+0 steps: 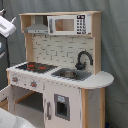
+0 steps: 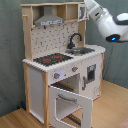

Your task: Play with the kitchen

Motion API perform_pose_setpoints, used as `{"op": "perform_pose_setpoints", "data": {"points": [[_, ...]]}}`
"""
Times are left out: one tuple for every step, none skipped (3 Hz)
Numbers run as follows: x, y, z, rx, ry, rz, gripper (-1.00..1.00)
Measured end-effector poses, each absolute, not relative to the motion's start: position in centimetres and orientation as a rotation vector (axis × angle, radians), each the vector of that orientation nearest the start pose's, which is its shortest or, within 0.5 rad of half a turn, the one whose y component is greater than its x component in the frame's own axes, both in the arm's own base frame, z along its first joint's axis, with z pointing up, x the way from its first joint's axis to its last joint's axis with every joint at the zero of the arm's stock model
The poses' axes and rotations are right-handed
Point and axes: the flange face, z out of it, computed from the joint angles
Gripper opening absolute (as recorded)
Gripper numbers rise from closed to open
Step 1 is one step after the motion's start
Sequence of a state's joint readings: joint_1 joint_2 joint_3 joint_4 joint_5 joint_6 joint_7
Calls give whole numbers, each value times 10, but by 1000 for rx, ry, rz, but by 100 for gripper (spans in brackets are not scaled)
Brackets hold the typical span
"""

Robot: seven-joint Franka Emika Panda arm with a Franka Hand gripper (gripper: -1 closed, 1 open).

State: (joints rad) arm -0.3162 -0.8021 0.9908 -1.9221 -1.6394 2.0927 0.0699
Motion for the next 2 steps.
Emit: {"op": "perform_pose_setpoints", "data": {"points": [[245,421,739,736,533,937,100],[253,424,730,764,479,980,100]]}}
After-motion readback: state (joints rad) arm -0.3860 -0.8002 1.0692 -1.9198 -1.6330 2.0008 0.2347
